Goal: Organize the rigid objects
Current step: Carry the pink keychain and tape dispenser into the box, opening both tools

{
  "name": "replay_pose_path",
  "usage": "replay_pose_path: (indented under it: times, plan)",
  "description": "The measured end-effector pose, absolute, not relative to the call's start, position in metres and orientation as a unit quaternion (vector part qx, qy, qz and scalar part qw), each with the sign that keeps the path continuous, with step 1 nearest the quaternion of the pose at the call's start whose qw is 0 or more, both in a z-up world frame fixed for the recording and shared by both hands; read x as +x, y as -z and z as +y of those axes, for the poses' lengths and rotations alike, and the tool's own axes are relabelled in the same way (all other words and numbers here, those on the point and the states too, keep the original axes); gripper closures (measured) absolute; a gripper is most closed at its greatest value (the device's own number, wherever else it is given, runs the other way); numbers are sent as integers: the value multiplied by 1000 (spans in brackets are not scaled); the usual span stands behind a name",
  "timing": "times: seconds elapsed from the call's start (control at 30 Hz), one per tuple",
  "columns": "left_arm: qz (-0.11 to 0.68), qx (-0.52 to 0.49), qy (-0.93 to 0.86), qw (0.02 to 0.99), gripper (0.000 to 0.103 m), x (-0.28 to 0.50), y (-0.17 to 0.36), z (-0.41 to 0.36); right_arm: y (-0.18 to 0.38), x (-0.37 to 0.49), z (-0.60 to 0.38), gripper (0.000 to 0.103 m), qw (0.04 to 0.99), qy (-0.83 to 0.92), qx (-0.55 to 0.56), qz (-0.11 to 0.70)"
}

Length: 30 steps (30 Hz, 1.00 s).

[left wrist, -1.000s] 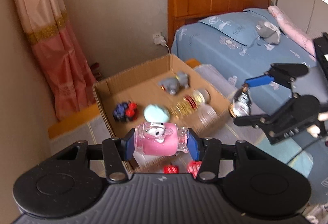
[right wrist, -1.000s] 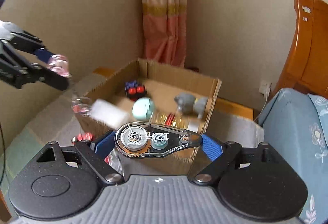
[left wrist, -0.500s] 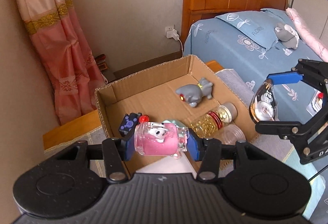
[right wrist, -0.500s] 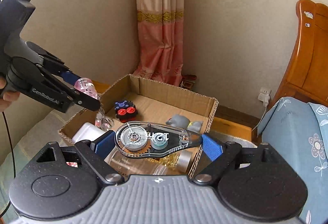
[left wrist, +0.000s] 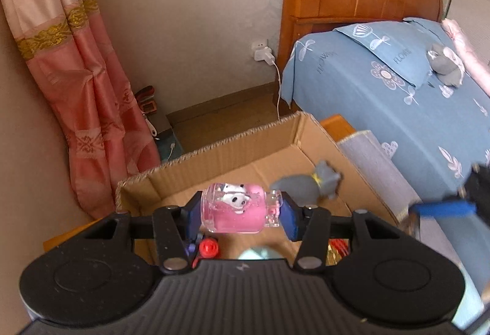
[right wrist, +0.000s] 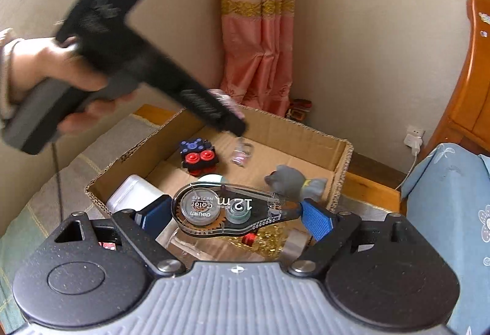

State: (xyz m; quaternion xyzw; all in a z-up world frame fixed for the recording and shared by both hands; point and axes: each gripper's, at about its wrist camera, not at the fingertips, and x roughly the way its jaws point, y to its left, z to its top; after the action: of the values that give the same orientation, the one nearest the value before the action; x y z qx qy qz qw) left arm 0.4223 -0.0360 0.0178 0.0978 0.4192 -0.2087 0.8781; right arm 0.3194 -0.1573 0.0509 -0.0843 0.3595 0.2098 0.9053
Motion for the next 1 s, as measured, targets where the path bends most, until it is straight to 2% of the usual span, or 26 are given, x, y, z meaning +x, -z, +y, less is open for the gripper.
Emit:
replay_pose_path:
  times: [0.07,0.1,0.17,0.43,0.67,0.73,0.77,1.0]
  plan:
    - [414,96,208,881,36,425,-15,-39,-49,321,-153,10,903,-215,-87,362]
    - [412,95,203,883,23,426,-16,-40,-47,322,-150,10,902,-218,-88,362]
    - [401,95,198,889,15,423,-19,-38,-45,324,-146,10,900,-223,-87,365]
    - [390,101,185,896,7,404,-34,-9,-36,336,-110,10,885,-263,-80,376]
    - [387,103,150,904,7,383,-41,31,-30,350,-71,10,878,-280,-81,379]
    - [389,98,140,906,7,380,-42,41,-28,353,-65,6,879,-279,-79,377]
    - [390,94,137,906,7,377,-42,46,-28,354,-64,1,880,-277,-77,378]
    - [385,74,115,913,7,350,-40,67,-38,332,-71,0,889,-262,-73,368]
